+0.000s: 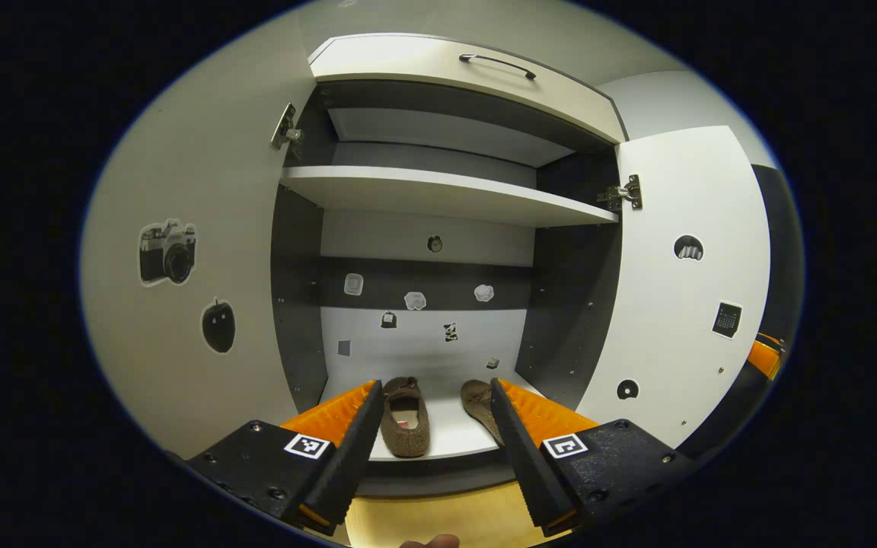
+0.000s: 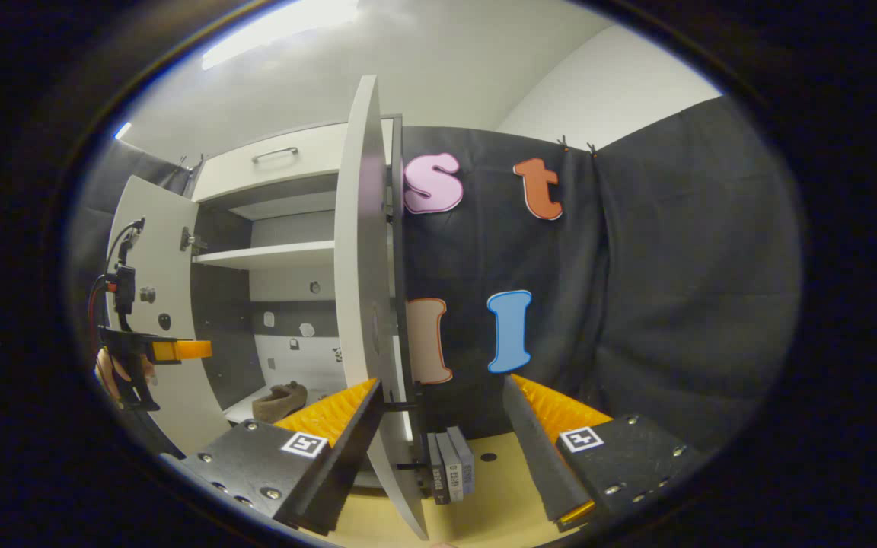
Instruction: Grab one shoe with the right hand and put it into the shoe cabinet, grab the other shoe with the left hand and put it into the shoe cabinet; then close the right door with the right hand and the left door with the left hand.
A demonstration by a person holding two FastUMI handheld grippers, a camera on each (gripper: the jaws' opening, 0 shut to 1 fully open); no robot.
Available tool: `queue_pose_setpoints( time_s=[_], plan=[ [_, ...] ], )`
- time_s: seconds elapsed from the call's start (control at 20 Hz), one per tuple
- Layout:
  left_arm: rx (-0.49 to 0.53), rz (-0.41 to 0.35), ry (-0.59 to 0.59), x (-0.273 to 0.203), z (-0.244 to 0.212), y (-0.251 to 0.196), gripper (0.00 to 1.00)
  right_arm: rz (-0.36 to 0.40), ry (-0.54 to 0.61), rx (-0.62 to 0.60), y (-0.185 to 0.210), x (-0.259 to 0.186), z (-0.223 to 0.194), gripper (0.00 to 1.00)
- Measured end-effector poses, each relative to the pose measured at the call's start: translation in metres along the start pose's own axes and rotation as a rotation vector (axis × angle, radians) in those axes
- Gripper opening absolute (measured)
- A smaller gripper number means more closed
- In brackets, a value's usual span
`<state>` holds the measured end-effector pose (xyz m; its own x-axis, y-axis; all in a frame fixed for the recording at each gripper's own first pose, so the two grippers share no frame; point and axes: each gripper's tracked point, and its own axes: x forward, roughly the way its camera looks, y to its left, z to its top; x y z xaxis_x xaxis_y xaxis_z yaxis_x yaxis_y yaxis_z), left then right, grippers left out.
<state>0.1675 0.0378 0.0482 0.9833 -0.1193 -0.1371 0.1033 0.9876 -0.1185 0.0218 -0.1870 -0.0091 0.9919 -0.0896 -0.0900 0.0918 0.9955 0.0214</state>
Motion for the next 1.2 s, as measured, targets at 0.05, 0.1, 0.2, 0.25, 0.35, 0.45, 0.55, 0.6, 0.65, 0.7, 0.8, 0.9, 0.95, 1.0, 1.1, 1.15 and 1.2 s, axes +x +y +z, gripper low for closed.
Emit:
queue_pose_setpoints(
  time_s=[0.05,0.1,0.2,0.25,0.35,0.45,0.55,0.6,0.65,0.7,0.8,0.9,0.95,1.0,1.1,1.15,1.2],
  plan=[
    [-0.006,-0.001,0.000,-0.001,0.000,-0.001,0.87,0.005,0.000,-0.007,0.001,0.000,0.001,0.95],
    [-0.011,-0.003,0.000,-0.001,-0.001,-0.001,0.88,0.012,0.000,-0.014,0.002,0.001,0.001,0.91],
    [-0.016,-0.009,0.003,-0.002,-0.003,-0.004,0.89,0.029,0.003,-0.023,0.008,0.002,0.001,0.95],
    [-0.016,-0.012,0.005,-0.003,-0.004,-0.005,0.89,0.036,0.006,-0.024,0.010,0.002,0.002,0.95],
    [-0.017,-0.016,0.006,-0.003,-0.005,-0.008,0.89,0.049,0.010,-0.023,0.014,0.003,0.001,0.95],
    [-0.020,-0.021,0.005,-0.005,-0.005,-0.012,0.89,0.068,0.012,-0.025,0.020,0.003,0.001,0.91],
    [-0.021,-0.024,0.005,-0.007,-0.005,-0.014,0.89,0.098,0.019,-0.025,0.030,0.004,0.001,0.95],
    [-0.021,-0.025,0.004,-0.008,-0.005,-0.015,0.89,0.117,0.022,-0.026,0.036,0.004,0.000,0.99],
    [-0.022,-0.025,0.004,-0.009,-0.005,-0.016,0.89,0.134,0.025,-0.029,0.044,0.005,0.001,0.91],
    [-0.023,-0.024,0.003,-0.011,-0.005,-0.016,0.89,0.149,0.028,-0.031,0.050,0.006,0.000,0.95],
    [-0.024,-0.019,0.002,-0.014,-0.006,-0.015,0.89,0.175,0.033,-0.029,0.061,0.007,-0.001,0.95],
    [-0.023,-0.010,0.004,-0.019,-0.007,-0.013,0.89,0.198,0.037,-0.024,0.070,0.009,-0.002,0.95],
    [-0.023,-0.007,0.006,-0.021,-0.007,-0.012,0.89,0.210,0.040,-0.022,0.074,0.010,-0.002,0.95],
    [-0.024,-0.004,0.006,-0.023,-0.008,-0.011,0.89,0.223,0.042,-0.020,0.079,0.011,-0.003,0.95],
    [-0.028,0.000,0.005,-0.028,-0.008,-0.011,0.89,0.250,0.048,-0.015,0.091,0.013,-0.004,0.91],
    [-0.030,0.001,0.006,-0.030,-0.008,-0.011,0.89,0.266,0.050,-0.013,0.097,0.014,-0.005,0.95],
    [-0.032,0.003,0.006,-0.033,-0.009,-0.010,0.89,0.280,0.051,-0.011,0.105,0.017,-0.006,0.95]
  ],
)
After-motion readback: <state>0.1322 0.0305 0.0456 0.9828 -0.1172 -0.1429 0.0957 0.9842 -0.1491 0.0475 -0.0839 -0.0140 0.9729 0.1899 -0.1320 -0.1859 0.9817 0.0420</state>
